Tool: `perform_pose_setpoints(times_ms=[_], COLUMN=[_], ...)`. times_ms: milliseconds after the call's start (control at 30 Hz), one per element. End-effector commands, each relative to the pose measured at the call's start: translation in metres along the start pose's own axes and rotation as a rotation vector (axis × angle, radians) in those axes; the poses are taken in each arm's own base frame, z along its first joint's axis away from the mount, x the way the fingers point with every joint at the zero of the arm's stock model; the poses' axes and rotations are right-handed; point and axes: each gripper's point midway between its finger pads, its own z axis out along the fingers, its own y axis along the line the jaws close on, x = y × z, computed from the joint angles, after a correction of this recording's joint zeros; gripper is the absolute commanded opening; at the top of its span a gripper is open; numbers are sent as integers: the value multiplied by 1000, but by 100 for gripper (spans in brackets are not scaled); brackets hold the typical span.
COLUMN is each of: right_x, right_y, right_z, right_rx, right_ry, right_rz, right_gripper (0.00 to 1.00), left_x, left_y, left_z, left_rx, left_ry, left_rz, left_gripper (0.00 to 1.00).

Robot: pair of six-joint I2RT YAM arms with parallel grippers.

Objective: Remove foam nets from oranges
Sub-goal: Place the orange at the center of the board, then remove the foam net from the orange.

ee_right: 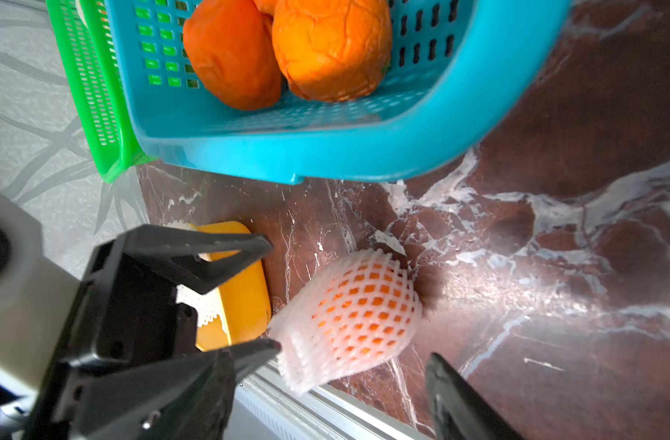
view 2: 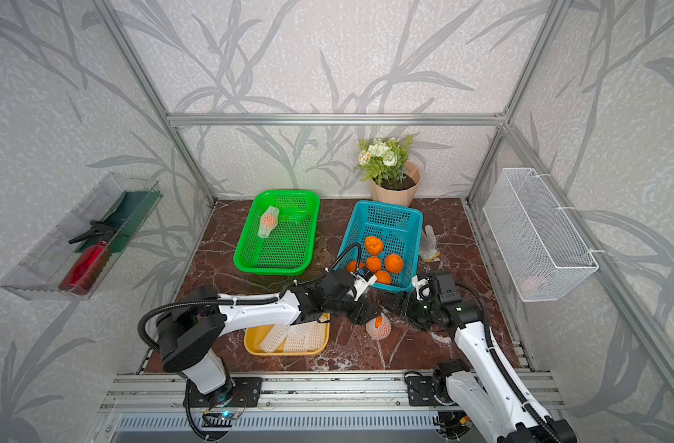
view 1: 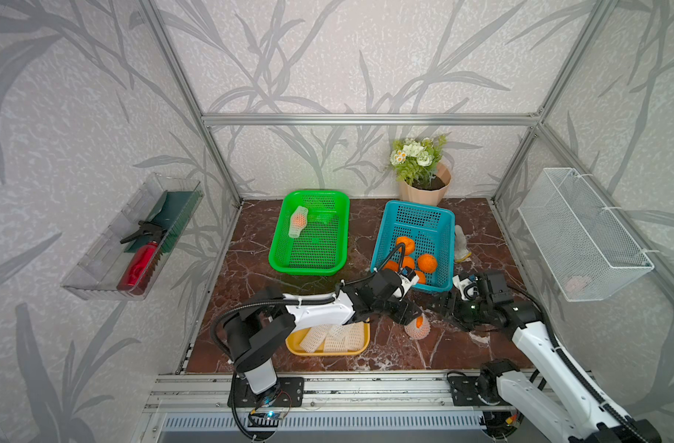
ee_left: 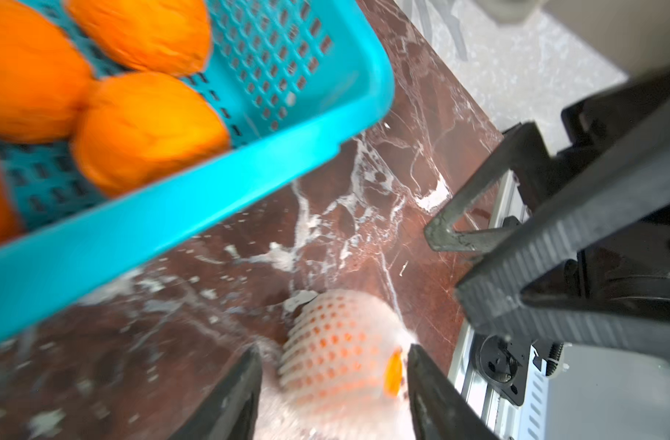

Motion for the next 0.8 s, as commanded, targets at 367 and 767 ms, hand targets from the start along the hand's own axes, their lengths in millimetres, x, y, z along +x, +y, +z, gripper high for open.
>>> perform_pose_setpoints(times_ms=[367, 767], right_x=[4, 13], right_y=[5, -7], right_z=[-14, -8], right_rx=[9, 5], right_ry=[1, 10], right_rz=[-90, -37], right_gripper=[83, 84], left_x=[12, 42], left_y=[-36, -39], left_z=[-25, 0], left_rx=[145, 98], left_ry=[55, 118], left_rz=[53, 136], left_gripper=[70, 74])
